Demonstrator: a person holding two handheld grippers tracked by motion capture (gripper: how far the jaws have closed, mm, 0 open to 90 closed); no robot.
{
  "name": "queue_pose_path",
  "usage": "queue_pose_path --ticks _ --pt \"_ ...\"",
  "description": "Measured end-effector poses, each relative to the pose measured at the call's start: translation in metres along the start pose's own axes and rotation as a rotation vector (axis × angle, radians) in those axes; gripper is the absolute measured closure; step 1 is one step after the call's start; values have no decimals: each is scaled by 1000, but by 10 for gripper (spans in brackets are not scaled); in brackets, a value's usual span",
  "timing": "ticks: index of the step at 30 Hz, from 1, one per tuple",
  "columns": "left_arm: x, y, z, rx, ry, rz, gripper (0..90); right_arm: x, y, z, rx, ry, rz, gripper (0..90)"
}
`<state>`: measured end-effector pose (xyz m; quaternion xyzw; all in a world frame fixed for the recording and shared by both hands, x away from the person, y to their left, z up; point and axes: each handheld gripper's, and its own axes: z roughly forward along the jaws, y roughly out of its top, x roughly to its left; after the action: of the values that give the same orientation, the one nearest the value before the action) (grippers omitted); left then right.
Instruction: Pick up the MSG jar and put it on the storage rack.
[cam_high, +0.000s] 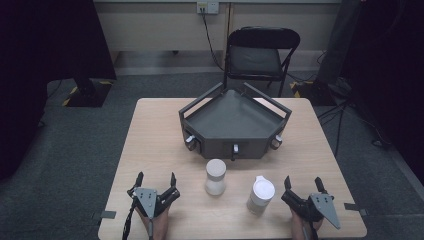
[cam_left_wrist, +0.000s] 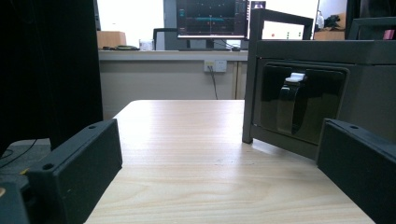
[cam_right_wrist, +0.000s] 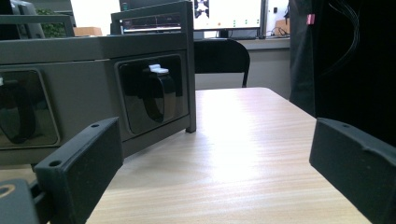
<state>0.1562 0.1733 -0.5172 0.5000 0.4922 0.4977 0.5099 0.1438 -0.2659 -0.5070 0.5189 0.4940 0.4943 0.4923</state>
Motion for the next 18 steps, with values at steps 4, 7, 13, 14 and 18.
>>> queue_pose_path --ticks 4,7,13,14,18 --pt "0 0 0 0 0 1 0 1 -3 -1 -14 -3 -6 15" --pt "0 0 0 0 0 1 0 2 -5 -3 -29 -5 -12 15" --pt "0 0 0 0 0 0 0 6 -9 -4 -46 -15 -36 16" --pt "0 0 0 0 0 0 0 7 -9 -4 -48 -17 -39 15" --pt "0 0 0 0 0 -2 0 6 -9 -4 -47 -17 -38 15"
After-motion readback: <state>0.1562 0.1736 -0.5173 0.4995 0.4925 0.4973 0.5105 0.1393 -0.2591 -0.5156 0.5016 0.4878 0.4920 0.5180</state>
